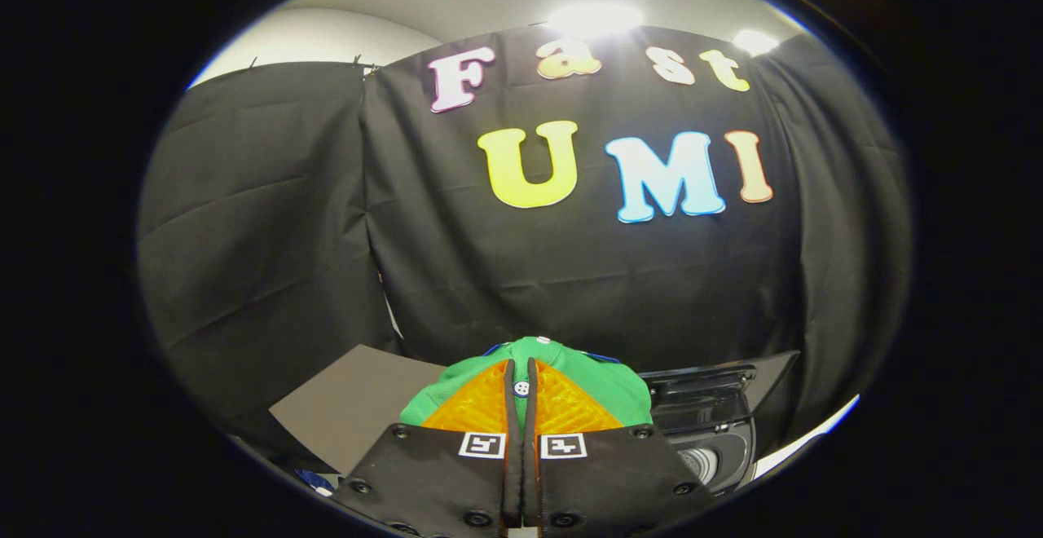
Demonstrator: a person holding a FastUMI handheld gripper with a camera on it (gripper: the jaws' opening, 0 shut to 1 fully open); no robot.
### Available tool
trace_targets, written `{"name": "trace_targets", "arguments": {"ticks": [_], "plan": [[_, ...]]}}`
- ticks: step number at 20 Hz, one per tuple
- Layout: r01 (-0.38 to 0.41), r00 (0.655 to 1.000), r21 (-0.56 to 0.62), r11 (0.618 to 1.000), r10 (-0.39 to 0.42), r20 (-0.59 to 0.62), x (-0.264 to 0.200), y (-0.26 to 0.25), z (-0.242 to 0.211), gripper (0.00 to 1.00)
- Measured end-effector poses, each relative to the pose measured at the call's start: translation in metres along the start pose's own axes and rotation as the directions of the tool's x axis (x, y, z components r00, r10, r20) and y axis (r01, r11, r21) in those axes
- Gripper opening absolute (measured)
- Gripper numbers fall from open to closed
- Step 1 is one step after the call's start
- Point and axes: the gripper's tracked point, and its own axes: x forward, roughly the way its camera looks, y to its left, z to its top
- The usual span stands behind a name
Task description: Put the clothes into the washing machine and then close the washing machine lid.
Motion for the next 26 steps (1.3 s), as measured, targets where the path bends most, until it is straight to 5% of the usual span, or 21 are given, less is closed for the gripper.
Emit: {"name": "trace_targets", "arguments": {"ticks": [12, 26], "plan": [[0.081, 0.995, 0.020, 0.997, -0.080, -0.059, -0.006, -0.107, -0.040, 0.02], [0.119, 0.958, 0.012, 0.993, -0.112, -0.262, 0.026, -0.187, -0.175, 0.02]]}}
